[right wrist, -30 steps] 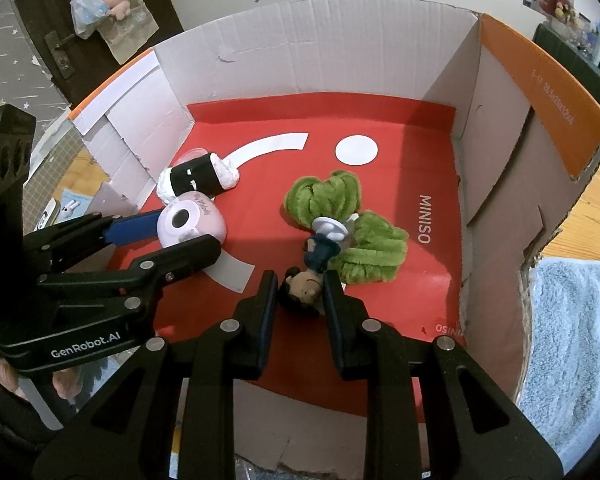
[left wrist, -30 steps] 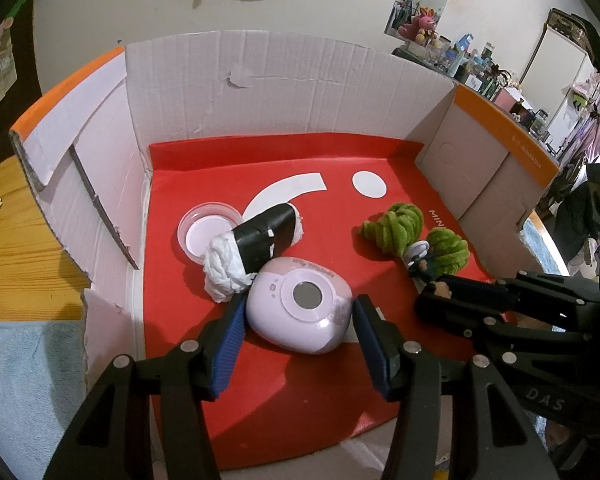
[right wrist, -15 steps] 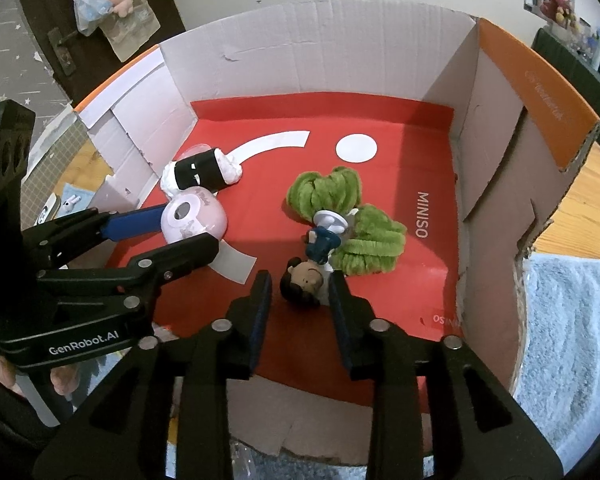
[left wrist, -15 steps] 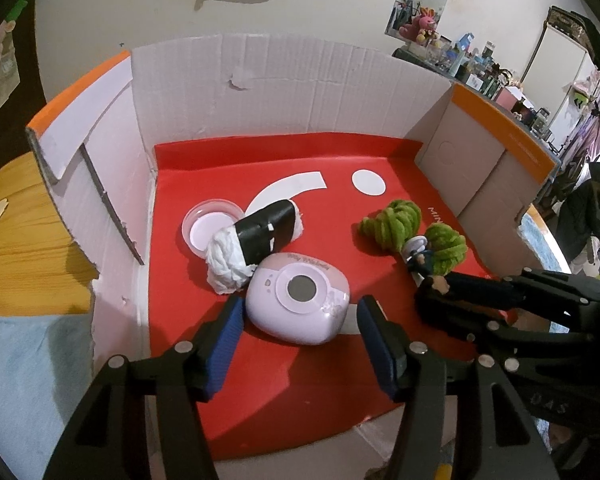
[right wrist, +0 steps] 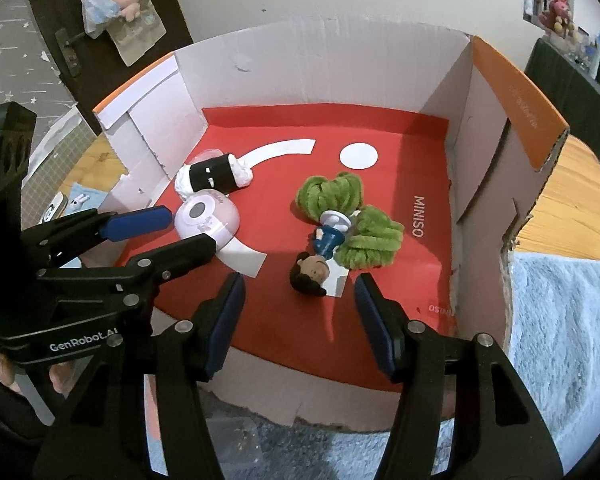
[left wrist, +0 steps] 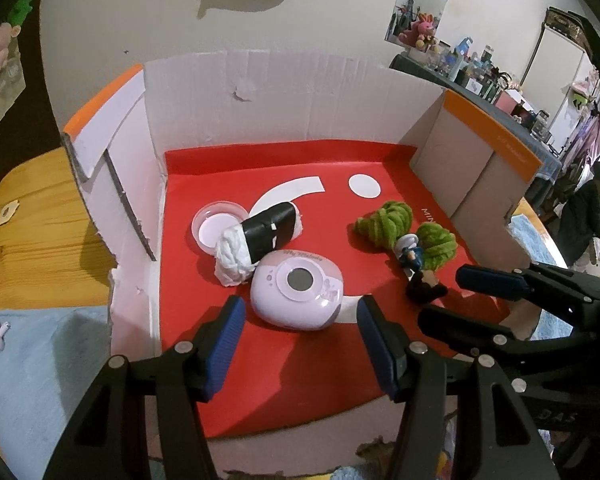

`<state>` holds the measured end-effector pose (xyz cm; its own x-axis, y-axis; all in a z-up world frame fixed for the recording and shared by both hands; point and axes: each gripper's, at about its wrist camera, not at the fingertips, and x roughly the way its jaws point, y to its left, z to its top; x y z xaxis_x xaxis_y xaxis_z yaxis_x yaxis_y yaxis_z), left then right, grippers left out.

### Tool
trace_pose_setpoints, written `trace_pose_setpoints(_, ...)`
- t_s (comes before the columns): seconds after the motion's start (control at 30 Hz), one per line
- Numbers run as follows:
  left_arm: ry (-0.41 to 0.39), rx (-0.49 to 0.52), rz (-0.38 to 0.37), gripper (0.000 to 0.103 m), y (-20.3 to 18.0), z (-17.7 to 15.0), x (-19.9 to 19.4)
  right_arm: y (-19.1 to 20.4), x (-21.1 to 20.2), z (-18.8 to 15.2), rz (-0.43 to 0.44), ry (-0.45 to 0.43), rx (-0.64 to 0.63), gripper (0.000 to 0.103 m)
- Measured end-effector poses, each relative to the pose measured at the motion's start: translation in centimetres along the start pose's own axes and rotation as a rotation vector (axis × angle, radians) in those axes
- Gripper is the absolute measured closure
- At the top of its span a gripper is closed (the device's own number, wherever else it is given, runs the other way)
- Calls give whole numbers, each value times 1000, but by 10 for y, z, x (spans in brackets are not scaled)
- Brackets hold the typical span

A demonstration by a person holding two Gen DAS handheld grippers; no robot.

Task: Organize objects
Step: 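Open the right tool over the green bundles while the left tool releases the pink gadget, then move both tools back out of the box toward the towel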

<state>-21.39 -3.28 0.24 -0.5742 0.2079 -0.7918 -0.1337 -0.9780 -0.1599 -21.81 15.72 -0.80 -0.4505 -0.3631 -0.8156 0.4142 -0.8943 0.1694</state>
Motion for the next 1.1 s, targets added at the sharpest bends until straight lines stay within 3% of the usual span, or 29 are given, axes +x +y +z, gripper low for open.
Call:
trace_pose_setpoints(0.47, -16, 5, 16, 42, -3, -9, -16, 5, -14, -9, 13, -24, -9, 47)
trace_pose_setpoints(0.57, -26, 6, 25, 31, -5, -11, -19, 7, -17, -10, 11, -31, -11, 45)
trace_pose_setpoints(1.0, -44, -3, 36, 30, -3, -19, -32, 14, -31, -18, 9, -54, -23, 34)
trace_pose_setpoints(1.1, -51, -1, 40, 26, -4, -22, -36, 15, -34, -20, 8, -57, -24, 34)
